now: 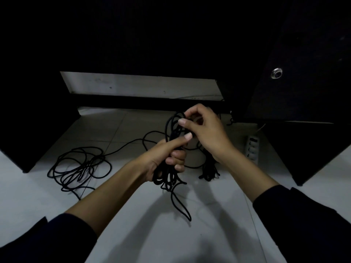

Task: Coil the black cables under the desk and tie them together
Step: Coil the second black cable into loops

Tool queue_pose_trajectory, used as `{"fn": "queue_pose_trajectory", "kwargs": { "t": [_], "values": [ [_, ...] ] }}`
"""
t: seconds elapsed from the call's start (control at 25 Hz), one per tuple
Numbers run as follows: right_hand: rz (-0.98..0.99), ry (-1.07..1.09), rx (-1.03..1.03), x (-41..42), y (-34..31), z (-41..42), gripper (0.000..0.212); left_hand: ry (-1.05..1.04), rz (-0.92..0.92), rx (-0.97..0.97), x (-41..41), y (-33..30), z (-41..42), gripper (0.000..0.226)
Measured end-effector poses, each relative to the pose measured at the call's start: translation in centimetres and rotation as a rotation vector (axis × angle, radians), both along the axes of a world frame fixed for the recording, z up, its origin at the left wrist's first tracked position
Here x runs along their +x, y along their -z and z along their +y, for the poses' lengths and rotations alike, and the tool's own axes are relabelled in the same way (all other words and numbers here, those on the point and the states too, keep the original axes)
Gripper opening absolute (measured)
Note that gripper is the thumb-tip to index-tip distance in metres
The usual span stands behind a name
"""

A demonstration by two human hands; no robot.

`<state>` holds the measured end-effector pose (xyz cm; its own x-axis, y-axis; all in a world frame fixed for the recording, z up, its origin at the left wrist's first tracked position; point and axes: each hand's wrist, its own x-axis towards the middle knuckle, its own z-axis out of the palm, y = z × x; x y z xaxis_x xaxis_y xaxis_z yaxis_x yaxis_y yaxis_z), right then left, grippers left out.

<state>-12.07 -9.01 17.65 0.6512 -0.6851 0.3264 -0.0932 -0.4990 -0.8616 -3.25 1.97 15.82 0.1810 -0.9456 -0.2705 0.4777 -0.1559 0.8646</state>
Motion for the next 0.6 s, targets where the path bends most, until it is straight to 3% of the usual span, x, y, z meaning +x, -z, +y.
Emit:
{"fn": "queue_pose_trajectory", "kwargs": {
  "t": [0.16, 0.36, 0.52, 0.6],
  "values": [
    [0.152, 0.003, -0.14, -0.3, -0.3, 0.0, 0.016, 0.115, -0.115, 0.04, 0.3, 0.0, 0.3, 0.045],
    [0.422, 0.076, -0.117, -0.4, -1.1, -0.6, 0.029, 0.13, -0.219, -0.002, 0.3, 0.1, 0.3, 0.046],
    [0.257, 0.094, -0.021, 0.0, -1.1, -0.8, 0.02, 0.089, -0.258, -0.043, 0.0, 0.0, 0.1, 0.031],
    [0.225, 0.131, -0.032, 0.3, -1.1, -0.9, 0.027, 0.052, -0.303, -0.062, -0.4, 0.1, -0.2, 0.032]
  ]
}}
